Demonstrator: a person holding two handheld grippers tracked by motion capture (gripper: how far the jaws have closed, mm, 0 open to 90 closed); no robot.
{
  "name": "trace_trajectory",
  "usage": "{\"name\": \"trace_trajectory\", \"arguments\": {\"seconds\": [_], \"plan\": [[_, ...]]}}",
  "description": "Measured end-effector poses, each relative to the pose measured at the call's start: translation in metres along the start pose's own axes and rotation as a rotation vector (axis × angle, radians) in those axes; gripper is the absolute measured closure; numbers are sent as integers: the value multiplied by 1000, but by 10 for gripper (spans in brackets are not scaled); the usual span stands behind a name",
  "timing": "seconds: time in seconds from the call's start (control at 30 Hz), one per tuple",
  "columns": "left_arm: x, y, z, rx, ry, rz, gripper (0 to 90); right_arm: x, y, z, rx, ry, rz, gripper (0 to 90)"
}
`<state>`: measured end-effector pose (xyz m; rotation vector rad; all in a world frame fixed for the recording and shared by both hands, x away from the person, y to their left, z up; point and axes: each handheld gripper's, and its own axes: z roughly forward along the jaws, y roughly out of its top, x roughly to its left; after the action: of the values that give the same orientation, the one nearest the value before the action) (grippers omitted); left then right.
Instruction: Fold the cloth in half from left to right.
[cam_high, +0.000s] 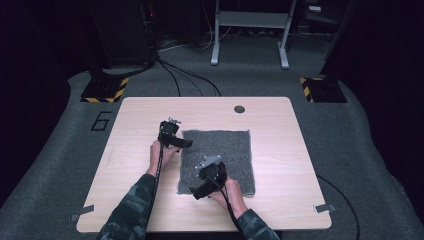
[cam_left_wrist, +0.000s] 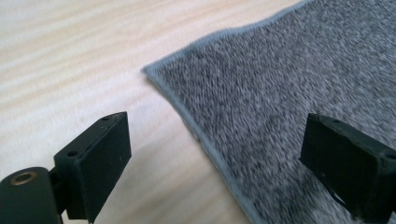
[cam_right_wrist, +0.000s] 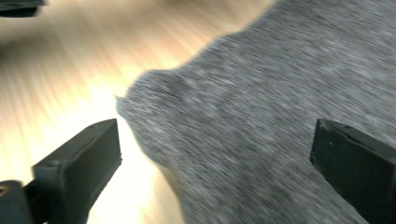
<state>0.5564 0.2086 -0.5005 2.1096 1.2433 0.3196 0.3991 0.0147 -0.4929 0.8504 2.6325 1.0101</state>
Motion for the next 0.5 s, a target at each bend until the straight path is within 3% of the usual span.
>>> {"name": "trace_trajectory", "arguments": {"seconds": [0.13,0.2,0.33,0.37,0.5], "plan": [[1,5,7,9,-8,-18,123,17,6,12,0,13,-43,102],[3,9,9,8,-2,-3,141,25,8,16,-4,7,-66,149],[7,13,15,7,7,-5,183,39,12,26,3,2,-109,319],[7,13,16,8,10,-22,200,43,12,28,-2,-2,-113,351],[12,18,19,1,37,-5,287,57,15,32,-3,-27,-148,477]]}}
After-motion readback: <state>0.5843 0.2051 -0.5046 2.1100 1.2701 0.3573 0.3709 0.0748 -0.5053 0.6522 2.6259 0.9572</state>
